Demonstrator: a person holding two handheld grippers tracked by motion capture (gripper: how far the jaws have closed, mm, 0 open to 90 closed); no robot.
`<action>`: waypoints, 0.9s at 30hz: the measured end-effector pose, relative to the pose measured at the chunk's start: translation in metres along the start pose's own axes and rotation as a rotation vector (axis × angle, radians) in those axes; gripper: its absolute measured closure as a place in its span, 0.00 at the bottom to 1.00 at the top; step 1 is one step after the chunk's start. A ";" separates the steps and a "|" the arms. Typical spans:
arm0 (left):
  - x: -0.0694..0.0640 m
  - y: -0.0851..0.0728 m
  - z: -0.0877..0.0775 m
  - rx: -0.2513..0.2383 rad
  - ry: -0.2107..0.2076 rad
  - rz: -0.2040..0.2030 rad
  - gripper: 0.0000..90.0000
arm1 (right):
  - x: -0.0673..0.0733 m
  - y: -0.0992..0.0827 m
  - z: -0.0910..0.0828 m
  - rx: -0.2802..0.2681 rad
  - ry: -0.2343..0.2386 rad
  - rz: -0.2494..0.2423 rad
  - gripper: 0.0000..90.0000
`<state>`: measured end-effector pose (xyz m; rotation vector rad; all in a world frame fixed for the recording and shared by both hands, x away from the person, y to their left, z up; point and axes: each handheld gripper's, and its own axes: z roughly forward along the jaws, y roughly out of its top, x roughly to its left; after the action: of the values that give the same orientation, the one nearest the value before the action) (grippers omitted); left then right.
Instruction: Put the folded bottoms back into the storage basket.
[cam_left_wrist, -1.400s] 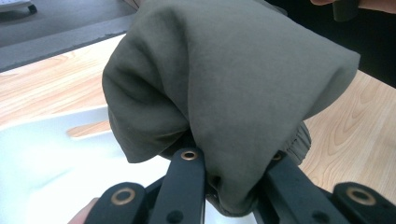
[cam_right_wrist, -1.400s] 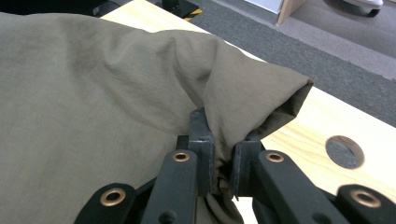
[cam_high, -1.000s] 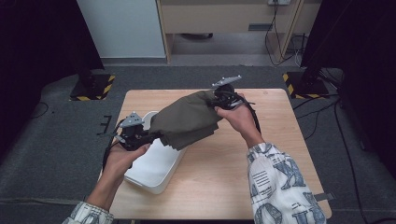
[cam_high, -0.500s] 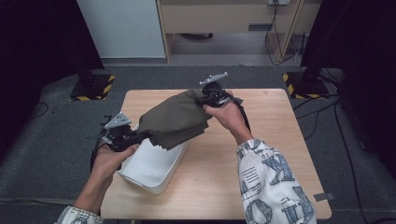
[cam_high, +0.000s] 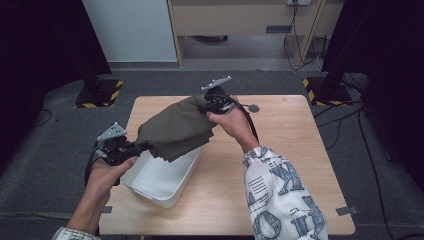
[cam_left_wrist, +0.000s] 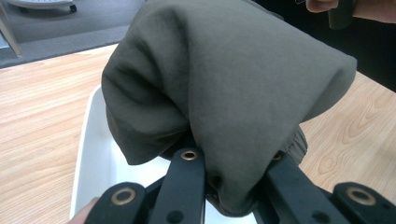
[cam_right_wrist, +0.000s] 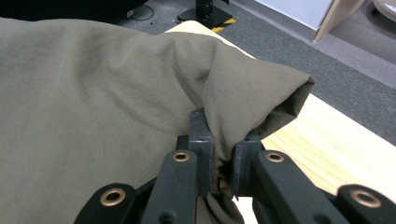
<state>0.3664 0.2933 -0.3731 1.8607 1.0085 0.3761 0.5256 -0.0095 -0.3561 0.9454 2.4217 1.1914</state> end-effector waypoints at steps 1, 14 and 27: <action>0.001 0.000 -0.002 -0.002 0.001 0.003 0.94 | 0.001 0.002 0.001 0.000 0.001 -0.001 0.91; 0.011 -0.012 -0.016 0.014 0.025 -0.015 0.94 | 0.017 0.009 0.022 0.024 0.035 -0.042 0.91; 0.007 -0.029 -0.020 0.061 0.041 -0.004 0.94 | 0.024 -0.003 0.038 0.025 0.071 -0.039 0.91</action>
<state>0.3447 0.3167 -0.3892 1.9122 1.0618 0.3856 0.5254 0.0273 -0.3813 0.8731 2.5035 1.2036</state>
